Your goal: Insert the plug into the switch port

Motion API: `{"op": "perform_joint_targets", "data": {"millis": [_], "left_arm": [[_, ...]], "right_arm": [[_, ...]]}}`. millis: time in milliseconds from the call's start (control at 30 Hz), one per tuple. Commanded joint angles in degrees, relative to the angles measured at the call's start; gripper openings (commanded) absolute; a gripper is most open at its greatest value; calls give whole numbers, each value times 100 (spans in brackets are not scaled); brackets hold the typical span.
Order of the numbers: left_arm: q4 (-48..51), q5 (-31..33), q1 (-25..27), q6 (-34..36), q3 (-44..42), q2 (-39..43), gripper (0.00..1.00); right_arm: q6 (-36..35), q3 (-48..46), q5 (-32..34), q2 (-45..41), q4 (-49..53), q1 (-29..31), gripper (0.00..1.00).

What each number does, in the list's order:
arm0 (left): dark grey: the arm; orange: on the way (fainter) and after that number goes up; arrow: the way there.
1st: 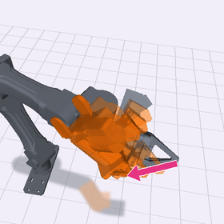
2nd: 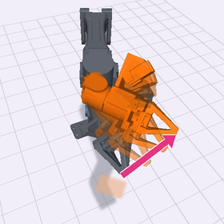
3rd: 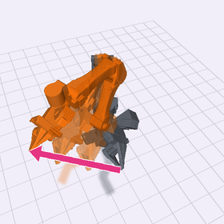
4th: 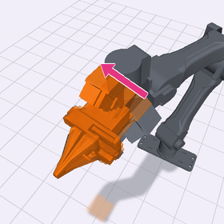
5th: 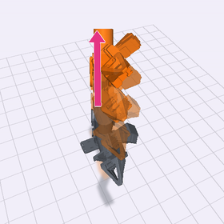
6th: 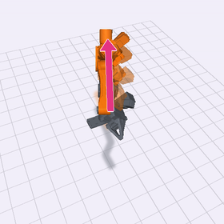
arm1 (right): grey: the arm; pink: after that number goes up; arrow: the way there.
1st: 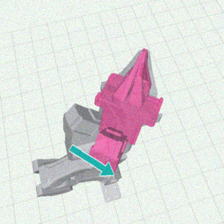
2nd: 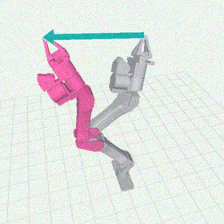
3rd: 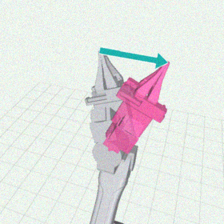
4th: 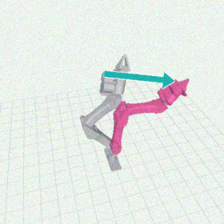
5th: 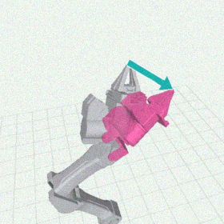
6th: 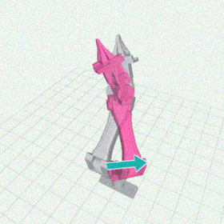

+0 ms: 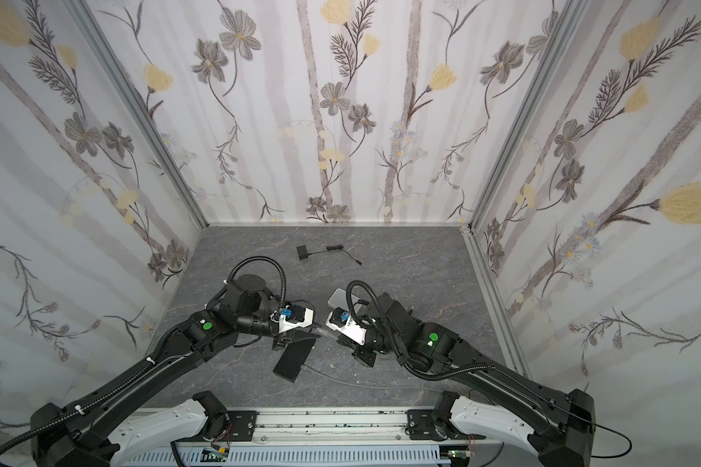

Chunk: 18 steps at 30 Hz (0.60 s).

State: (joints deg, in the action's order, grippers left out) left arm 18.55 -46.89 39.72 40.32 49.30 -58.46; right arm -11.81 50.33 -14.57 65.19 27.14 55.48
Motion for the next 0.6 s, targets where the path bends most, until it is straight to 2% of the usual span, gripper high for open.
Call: {"op": "perform_joint_targets", "data": {"millis": [0,200,267,367,433,500,567], "left_arm": [[123,-90,0,177,81,-30,17],[297,-100,-3,267,161,-85,2],[299,-91,0,275,175,-79,2],[280,-92,1,266,163,-63,2],[281,-88,4,265,166,-61,2],[280,-96,1,261,161,-61,2],[265,-108,0,256,167,-55,2]], "right_arm": [[30,30,-45,12,-287,9,0],[28,39,-18,-18,-318,6,2],[41,22,-3,-70,-364,6,8],[108,-88,53,-218,-605,6,24],[270,-319,137,-430,-1063,6,27],[427,-664,21,-760,-1723,4,34],[519,-1083,-174,-1031,-2275,4,36]]}}
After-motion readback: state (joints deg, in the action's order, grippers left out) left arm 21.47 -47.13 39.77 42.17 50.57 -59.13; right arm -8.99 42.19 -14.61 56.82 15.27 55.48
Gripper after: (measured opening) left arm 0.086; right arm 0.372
